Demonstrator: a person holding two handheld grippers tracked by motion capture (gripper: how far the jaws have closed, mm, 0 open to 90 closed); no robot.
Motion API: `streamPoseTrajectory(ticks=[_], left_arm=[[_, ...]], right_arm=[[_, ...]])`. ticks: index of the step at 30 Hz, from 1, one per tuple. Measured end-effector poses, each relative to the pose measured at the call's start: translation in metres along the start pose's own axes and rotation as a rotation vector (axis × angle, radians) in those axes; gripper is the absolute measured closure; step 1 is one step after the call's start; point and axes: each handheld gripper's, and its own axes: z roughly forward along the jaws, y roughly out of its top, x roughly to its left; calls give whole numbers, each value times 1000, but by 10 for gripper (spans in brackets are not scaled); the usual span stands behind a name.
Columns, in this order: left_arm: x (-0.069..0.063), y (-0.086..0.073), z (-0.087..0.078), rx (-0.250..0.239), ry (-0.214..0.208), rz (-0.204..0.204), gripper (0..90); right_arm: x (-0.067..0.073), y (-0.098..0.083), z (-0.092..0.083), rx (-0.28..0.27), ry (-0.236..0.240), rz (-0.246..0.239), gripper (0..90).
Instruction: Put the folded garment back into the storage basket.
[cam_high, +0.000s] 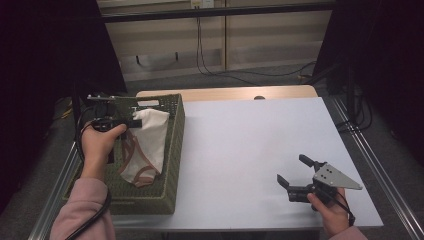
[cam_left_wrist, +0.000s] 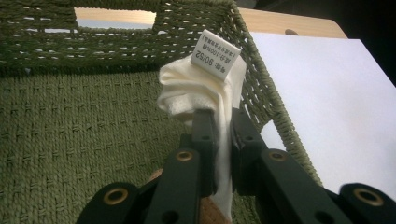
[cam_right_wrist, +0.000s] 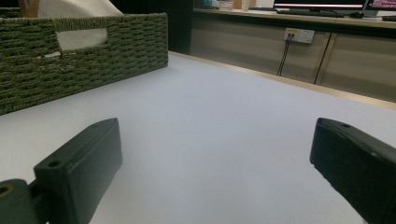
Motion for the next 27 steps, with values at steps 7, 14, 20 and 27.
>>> streamPoseTrajectory(ticks=[7, 14, 20, 27], left_arm=[[7, 0, 2, 28, 9, 44, 825], [7, 1, 9, -6, 20, 15, 824], [10, 0, 10, -1, 23, 16, 824], [12, 0, 15, -13, 29, 8, 822]], right_arm=[[0, 0, -1, 1, -1, -1, 20], [0, -1, -2, 0, -8, 7, 20], [0, -1, -2, 5, -14, 9, 20], [0, -1, -3, 0, -4, 7, 20]])
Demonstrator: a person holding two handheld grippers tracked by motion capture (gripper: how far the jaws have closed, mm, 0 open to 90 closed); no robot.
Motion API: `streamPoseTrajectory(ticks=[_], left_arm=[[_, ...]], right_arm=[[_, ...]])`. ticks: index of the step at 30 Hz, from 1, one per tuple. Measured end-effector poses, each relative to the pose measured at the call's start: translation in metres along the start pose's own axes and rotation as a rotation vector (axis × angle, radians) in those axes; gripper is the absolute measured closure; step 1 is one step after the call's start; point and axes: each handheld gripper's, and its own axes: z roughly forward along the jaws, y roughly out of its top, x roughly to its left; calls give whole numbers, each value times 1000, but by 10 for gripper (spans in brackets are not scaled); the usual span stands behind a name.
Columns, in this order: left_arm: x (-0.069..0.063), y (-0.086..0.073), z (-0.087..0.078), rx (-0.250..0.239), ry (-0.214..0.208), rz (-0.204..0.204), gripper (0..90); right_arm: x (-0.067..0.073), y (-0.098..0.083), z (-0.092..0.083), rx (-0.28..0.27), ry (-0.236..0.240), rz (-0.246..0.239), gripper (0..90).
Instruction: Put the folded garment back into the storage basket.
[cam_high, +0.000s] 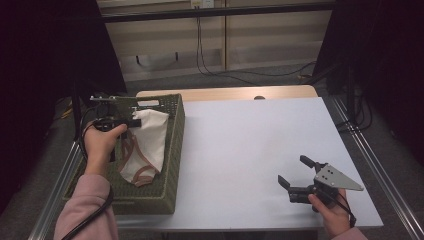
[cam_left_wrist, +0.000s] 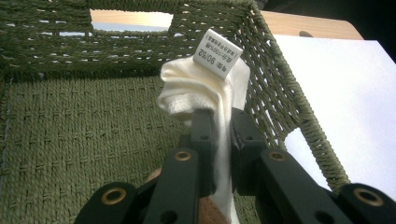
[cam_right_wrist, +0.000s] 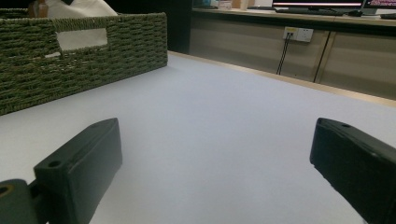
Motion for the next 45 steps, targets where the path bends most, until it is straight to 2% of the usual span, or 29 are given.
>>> streamPoseTrajectory(ticks=[5, 6, 8, 9, 10, 11, 13, 26, 34, 37, 38, 41, 45], left_arm=[[3, 0, 5, -11, 11, 13, 822], [3, 0, 5, -5, 6, 0, 822], [5, 0, 7, -16, 15, 9, 822], [6, 0, 7, -10, 10, -2, 822], [11, 0, 6, 35, 15, 55, 821], [8, -1, 10, -18, 14, 0, 820], [10, -1, 12, -12, 14, -7, 820], [21, -2, 18, -20, 44, -12, 811], [22, -1, 24, -25, 53, 2, 799], [22, -1, 25, -29, 55, -7, 791], [22, 0, 26, -29, 57, 8, 790], [23, 0, 27, -32, 67, 13, 785], [22, 0, 26, -38, 58, -6, 776]], right_arm=[[0, 0, -1, -2, 3, -3, 20], [0, 0, -1, 3, -2, -3, 20], [0, 0, -2, 1, -4, -3, 20], [0, 0, -2, 0, -2, -7, 20], [0, 0, -2, 1, -3, -3, 20], [0, 0, -2, 1, -5, -1, 20], [-1, 0, -2, 1, -3, -1, 20], [-1, -1, -2, 3, -3, 8, 20], [-1, -1, -3, 0, -2, 9, 20], [-1, -1, -4, 2, -7, 17, 20], [-1, -1, -4, 2, -9, 15, 20], [-1, -1, -4, 0, -8, 11, 20], [-1, -1, -5, 0, -7, 12, 20]])
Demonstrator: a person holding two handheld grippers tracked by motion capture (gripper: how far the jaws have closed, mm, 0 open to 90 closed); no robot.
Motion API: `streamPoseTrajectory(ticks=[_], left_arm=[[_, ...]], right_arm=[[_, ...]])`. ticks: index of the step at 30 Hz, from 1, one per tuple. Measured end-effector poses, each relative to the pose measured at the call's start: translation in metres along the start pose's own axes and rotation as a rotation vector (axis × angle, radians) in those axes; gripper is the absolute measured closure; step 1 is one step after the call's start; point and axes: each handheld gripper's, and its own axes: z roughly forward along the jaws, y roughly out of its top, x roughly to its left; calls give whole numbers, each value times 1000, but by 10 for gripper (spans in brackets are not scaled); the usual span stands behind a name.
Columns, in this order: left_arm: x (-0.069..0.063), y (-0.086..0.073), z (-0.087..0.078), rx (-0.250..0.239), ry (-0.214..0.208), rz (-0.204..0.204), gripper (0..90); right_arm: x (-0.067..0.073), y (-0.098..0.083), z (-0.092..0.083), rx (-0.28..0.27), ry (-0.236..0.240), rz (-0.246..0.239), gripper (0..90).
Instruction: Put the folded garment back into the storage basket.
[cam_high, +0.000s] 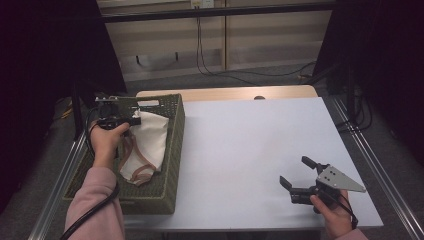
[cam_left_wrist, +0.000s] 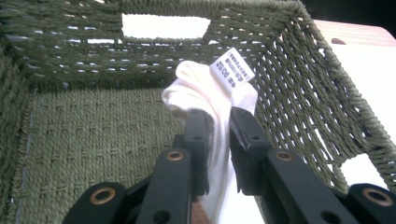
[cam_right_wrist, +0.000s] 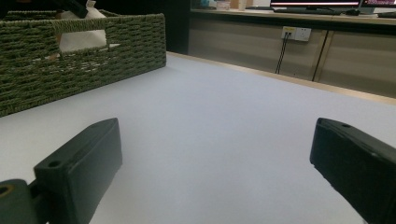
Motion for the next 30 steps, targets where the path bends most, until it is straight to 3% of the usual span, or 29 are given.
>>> streamPoseTrajectory(ticks=[5, 7, 9, 21, 30], left_arm=[[1, 1, -3, -22, 4, -8, 762], [2, 2, -4, -31, 2, 8, 751], [0, 1, -6, -36, -11, -9, 739], [-6, -2, -20, -79, -50, 1, 649], [-19, -5, -27, -103, -91, 17, 453]], right_arm=[[1, 1, -1, -2, 0, -3, 20], [1, 1, -1, 0, 0, -7, 20], [1, 1, -1, -1, -1, -4, 20], [1, 1, 0, 0, 1, -6, 20], [1, 1, 1, -2, 0, -11, 20]])
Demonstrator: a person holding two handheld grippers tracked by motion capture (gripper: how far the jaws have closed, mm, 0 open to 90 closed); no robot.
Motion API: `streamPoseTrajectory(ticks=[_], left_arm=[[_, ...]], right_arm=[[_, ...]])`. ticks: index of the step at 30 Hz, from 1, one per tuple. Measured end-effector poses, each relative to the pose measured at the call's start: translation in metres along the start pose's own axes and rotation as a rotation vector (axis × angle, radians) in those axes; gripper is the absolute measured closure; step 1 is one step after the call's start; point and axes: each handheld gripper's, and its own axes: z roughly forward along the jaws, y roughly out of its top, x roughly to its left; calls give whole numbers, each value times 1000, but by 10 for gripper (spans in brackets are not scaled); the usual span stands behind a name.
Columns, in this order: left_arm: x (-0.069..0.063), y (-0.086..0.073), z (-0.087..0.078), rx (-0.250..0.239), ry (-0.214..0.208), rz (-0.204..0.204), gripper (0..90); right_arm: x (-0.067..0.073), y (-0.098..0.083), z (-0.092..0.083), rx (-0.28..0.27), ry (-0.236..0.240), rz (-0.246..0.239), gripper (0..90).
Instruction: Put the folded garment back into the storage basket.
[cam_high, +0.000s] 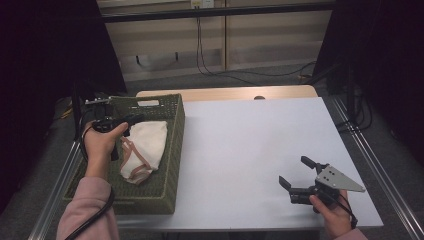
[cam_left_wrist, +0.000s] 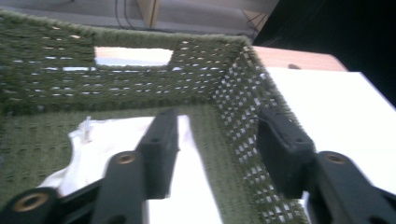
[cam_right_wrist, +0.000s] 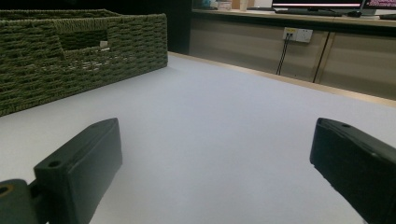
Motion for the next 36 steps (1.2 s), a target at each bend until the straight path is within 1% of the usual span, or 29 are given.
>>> streamPoseTrajectory(ticks=[1, 3, 5, 7, 9, 10, 12, 13, 14, 15, 16, 17, 18, 19, 20, 21, 22, 23, 24, 25, 27, 28, 29, 31, 32, 33, 34, 35, 36], left_arm=[[-1, 0, 0, -10, -8, 8, 449], [-5, -1, 0, -14, -21, 10, 416], [-7, -1, -1, -25, -36, 15, 405], [-10, -2, -1, -37, -45, 21, 389], [-12, -2, -2, -35, -51, 36, 373], [-13, -3, -3, -44, -59, 36, 362], [-13, -4, -4, -45, -53, 52, 347], [-15, -4, -5, -44, -60, 48, 341], [-15, -5, -6, -60, -62, 55, 331], [-16, -6, -6, -57, -68, 50, 322], [-15, -6, -7, -66, -63, 66, 315], [-17, -7, -8, -63, -74, 53, 306], [-17, -7, -8, -64, -78, 63, 299], [-18, -8, -8, -80, -81, 71, 291], [-19, -9, -9, -73, -88, 63, 282], [-19, -9, -8, -78, -89, 79, 273], [-20, -10, -9, -76, -95, 71, 269], [-20, -10, -9, -86, -87, 92, 260], [-21, -11, -10, -81, -94, 83, 252], [-21, -11, -9, -94, -94, 95, 242], [-23, -12, -10, -102, -97, 98, 225], [-23, -13, -11, -102, -105, 103, 217], [-25, -13, -12, -99, -112, 93, 205], [-28, -14, -13, -105, -107, 112, 191], [-29, -14, -15, -105, -112, 117, 183], [-30, -14, -14, -119, -114, 121, 176], [-32, -15, -15, -113, -128, 124, 168], [-32, -15, -15, -126, -125, 144, 164], [-33, -16, -16, -120, -131, 141, 155]], right_arm=[[1, 0, 0, 3, 0, 4, 20], [0, 0, 0, -1, 4, -6, 20], [0, 0, -1, -3, 5, 0, 20], [0, 0, -1, 2, -1, 3, 20], [0, 0, -1, 1, 3, 2, 20], [0, 0, -1, 2, 0, 0, 20], [0, 0, -1, 3, 1, -8, 20], [0, 0, -1, 5, -1, -5, 20], [0, 0, -1, 2, 2, -4, 20], [0, 0, -1, 2, -1, 1, 20], [0, 0, -1, 3, -1, -2, 20], [0, 0, -1, 0, 2, -7, 20], [0, 0, -1, 1, 3, -8, 20], [0, 0, -1, 3, 2, -7, 20], [0, 0, -1, 3, 3, -8, 20], [0, 0, 0, 2, 4, -7, 20], [0, 0, -1, 3, 2, -8, 20], [0, 0, -1, 1, 2, -9, 20], [0, 0, -1, 0, 1, -8, 20], [0, 0, -1, 0, 1, -8, 20], [0, 0, -1, 1, 2, -8, 20], [0, 0, -1, 2, 1, -9, 20], [1, 0, -1, -2, 4, -5, 20], [0, 0, -1, -1, 0, -6, 20], [0, 0, -1, 1, 0, -8, 20], [0, 0, -1, 3, -2, -10, 20], [1, 0, -1, 1, -1, -4, 20], [1, 0, -1, 3, -4, -5, 20], [1, 0, -1, 4, 0, -9, 20]])
